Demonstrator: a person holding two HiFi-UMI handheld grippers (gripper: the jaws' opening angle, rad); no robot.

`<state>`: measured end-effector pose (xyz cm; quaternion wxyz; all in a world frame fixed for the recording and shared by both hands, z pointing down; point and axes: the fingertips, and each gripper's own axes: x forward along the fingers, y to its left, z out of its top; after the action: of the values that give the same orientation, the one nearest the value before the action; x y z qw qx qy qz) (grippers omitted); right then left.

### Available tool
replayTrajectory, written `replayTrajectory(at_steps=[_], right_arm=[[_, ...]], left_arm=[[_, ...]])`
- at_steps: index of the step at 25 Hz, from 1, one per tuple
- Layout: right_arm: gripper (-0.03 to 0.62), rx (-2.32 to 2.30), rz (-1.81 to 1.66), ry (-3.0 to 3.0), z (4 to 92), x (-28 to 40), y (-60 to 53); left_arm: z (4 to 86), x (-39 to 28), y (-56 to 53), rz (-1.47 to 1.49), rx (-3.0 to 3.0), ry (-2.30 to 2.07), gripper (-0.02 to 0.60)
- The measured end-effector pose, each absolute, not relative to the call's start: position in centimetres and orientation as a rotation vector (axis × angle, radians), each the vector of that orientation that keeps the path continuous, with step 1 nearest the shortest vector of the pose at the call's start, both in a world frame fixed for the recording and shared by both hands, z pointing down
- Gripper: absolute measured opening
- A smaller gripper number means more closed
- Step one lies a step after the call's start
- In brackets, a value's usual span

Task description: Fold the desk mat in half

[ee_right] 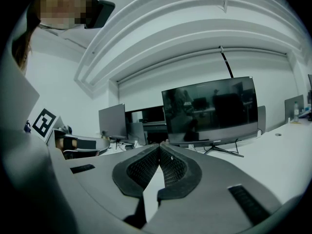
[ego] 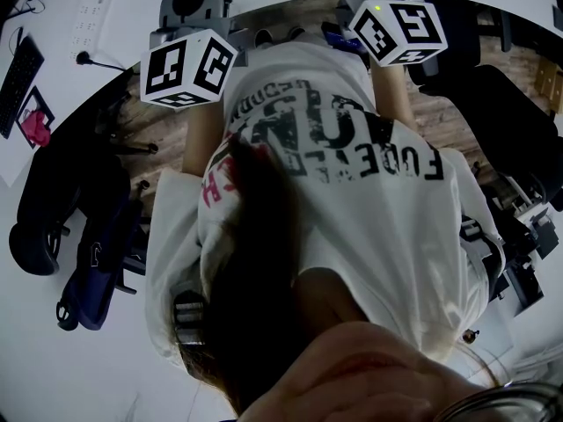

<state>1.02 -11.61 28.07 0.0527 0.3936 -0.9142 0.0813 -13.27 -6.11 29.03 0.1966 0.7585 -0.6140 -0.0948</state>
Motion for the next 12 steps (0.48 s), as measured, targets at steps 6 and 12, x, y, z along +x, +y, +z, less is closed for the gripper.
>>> replayTrajectory(at_steps=[6,12], right_arm=[[0.0,1.196,0.252,-2.777,28.27,1.06,-11.39],[0.0,1.204,0.251,-2.777,28.22,1.35,-11.17]], left_arm=[[29.19,-13.27,-5.93,-0.264,2.119,-1.723,0.003],[29.18,-13.06,-5.7,-0.26,2.122,-1.723,0.003]])
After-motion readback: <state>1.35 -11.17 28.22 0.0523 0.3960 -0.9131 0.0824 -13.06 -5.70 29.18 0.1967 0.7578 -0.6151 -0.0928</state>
